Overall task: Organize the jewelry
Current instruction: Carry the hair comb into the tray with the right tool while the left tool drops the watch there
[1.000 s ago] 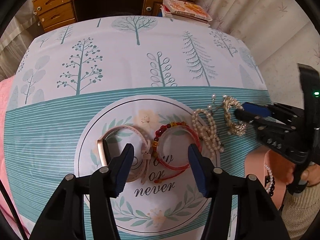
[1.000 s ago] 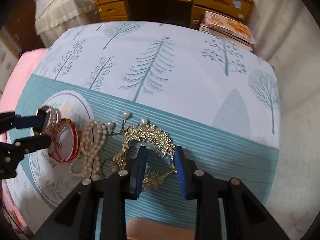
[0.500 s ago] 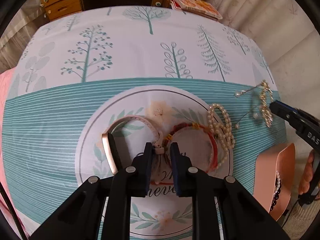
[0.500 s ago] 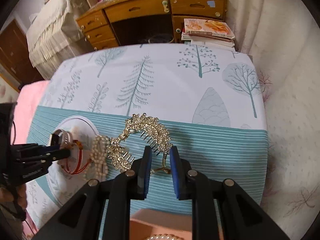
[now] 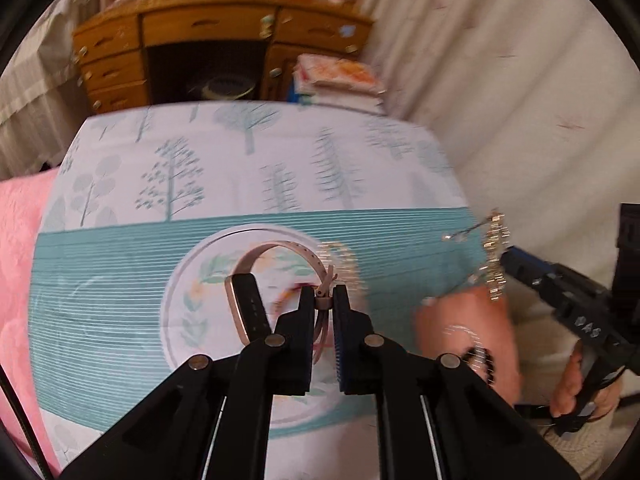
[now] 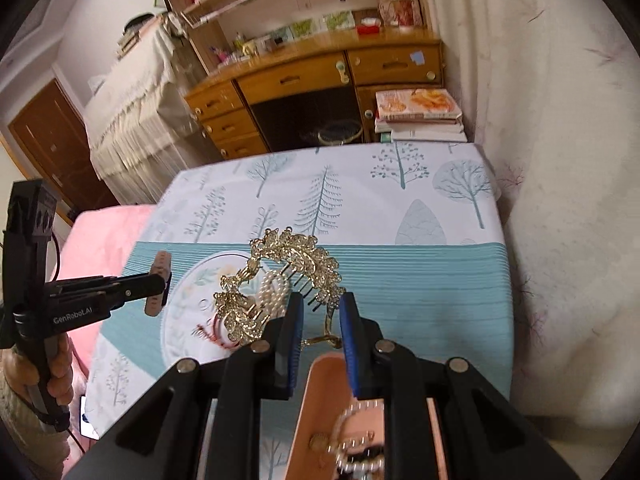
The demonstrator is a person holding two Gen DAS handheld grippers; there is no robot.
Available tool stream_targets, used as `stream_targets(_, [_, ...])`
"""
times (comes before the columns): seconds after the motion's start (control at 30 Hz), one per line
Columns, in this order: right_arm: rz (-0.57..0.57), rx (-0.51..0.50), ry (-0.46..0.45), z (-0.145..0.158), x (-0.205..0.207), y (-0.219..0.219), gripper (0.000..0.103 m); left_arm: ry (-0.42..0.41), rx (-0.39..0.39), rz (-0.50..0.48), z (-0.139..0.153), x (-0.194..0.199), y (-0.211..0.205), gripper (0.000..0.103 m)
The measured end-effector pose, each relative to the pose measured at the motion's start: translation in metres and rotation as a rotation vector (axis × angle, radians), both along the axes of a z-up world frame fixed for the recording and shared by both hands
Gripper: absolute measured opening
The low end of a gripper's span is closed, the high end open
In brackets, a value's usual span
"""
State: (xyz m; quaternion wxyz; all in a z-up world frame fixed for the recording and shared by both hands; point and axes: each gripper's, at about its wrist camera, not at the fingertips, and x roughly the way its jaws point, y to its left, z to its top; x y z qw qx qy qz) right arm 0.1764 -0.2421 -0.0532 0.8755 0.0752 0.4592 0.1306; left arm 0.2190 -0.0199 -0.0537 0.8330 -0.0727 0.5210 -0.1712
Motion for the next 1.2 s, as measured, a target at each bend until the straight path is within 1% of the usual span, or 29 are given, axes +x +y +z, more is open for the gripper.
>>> stream_targets(0.1, [-0.026, -0.004, -0.019, 0.006, -0.023, -0.008, 0.018, -0.030, -0.036, -0.071, 0.017, -0.020, -0.022, 0.006])
stream_targets(0.23, [-0.074, -0.015, -0.001, -0.002, -0.051, -0.022, 0.018, -0.035, -0.066, -0.173, 0.025, -0.043, -0.066, 0.006])
stream_targets(0.33, [-0.106, -0.041, 0.016, -0.014, -0.064, -0.031, 0.018, -0.022, -0.084, -0.236, 0.022, -0.053, -0.098, 0.006])
stream_targets(0.43, [-0.124, -0.021, 0.062, -0.031, -0.067, -0.040, 0.018, 0.003, -0.103, -0.287, 0.015, -0.063, -0.131, 0.006])
stream_targets(0.6, [-0.144, -0.018, 0.134, -0.064, -0.055, -0.050, 0.018, 0.047, -0.100, -0.349, 0.002, -0.077, -0.164, 0.006])
stream_targets(0.67, [-0.149, -0.018, 0.162, -0.075, -0.048, -0.053, 0.018, 0.053, -0.084, -0.351, -0.002, -0.080, -0.170, 0.006])
stream_targets(0.73, [-0.161, -0.019, 0.172, -0.082, -0.043, -0.056, 0.019, 0.072, -0.090, -0.349, -0.006, -0.081, -0.172, 0.006])
stream_targets(0.83, [-0.177, 0.021, 0.181, -0.089, -0.032, -0.059, 0.020, 0.091, -0.087, -0.334, -0.013, -0.078, -0.172, 0.007])
stream_targets(1.0, [-0.211, 0.092, 0.158, -0.083, -0.032, -0.069, 0.020, 0.121, -0.104, -0.317, -0.021, -0.073, -0.171, 0.007])
stream_targets(1.2, [-0.261, 0.104, 0.088, -0.065, -0.045, -0.081, 0.020, 0.134, -0.103, -0.331, -0.030, -0.069, -0.179, 0.007])
